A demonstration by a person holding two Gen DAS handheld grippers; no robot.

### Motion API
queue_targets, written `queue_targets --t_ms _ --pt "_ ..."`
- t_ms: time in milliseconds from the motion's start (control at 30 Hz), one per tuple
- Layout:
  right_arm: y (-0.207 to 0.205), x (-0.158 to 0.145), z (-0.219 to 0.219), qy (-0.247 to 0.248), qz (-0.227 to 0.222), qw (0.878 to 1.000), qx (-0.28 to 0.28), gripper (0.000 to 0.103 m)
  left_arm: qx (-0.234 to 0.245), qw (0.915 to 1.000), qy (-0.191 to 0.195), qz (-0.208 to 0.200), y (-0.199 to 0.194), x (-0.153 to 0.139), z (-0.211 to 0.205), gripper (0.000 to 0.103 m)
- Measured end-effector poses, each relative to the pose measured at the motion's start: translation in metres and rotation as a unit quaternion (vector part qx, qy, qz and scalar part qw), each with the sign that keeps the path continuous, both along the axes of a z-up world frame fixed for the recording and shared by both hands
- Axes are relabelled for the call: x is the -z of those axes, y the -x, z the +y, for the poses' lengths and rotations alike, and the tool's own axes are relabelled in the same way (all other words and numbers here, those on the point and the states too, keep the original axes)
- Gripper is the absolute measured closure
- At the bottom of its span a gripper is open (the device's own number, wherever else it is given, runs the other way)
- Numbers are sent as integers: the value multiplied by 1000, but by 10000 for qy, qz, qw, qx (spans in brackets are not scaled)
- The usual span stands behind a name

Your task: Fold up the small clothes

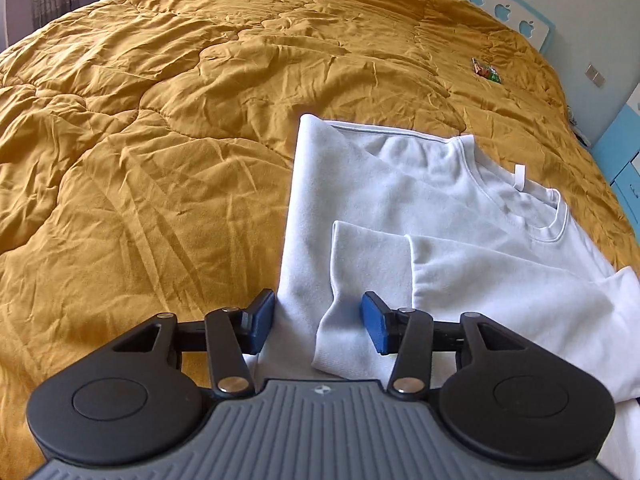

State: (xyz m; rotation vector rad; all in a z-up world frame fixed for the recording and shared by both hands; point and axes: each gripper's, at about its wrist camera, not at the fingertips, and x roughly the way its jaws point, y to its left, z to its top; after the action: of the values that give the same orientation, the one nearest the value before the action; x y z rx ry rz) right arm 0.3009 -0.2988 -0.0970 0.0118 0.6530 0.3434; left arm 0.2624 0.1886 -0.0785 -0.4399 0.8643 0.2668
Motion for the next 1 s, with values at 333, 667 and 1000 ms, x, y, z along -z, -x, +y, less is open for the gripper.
queue_targets --t_ms 333,667,1000 --pt "15 4 19 704 -669 9948 317 100 -559 9924 -1089 -148 11 -13 -34 99" --pt "21 5 0 -75 -440 9988 184 98 -340 9706 -2382 48 16 -25 -39 97" --pt "0 20 -41 -1678 92 9855 241 75 1436 9618 -1548 -1742 -22 -95 -129 38"
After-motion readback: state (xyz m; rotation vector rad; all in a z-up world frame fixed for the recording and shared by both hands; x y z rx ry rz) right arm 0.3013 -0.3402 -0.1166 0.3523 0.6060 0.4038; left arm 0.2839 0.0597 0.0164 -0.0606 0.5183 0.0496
